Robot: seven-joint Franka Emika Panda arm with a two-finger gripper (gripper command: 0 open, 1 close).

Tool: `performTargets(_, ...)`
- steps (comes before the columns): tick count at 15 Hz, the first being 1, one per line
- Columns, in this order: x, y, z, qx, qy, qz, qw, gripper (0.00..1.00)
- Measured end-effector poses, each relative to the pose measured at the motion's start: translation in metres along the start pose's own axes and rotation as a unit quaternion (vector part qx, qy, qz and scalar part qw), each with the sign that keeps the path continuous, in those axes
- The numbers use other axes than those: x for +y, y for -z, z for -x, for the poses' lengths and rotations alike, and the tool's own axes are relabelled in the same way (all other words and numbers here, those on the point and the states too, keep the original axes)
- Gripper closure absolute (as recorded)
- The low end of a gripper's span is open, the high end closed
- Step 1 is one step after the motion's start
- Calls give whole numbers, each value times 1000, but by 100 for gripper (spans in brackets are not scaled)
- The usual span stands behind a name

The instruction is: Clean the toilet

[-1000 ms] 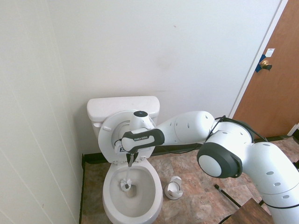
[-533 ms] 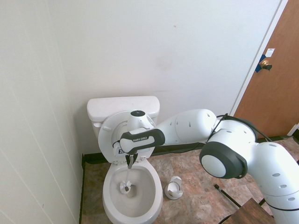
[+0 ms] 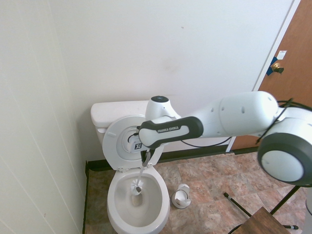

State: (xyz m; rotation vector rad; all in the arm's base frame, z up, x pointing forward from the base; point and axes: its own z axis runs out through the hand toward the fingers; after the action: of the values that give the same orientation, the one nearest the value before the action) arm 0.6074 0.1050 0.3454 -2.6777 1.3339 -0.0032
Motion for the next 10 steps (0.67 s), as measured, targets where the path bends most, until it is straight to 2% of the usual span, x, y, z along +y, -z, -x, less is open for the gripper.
performTargets(5,101,88,-42,19,-52,-8,998,100)
performTargets(7,133,88,-70,28,-81,0,996,100)
performTargets(10,164,50,-113,35,-119,22,992,100)
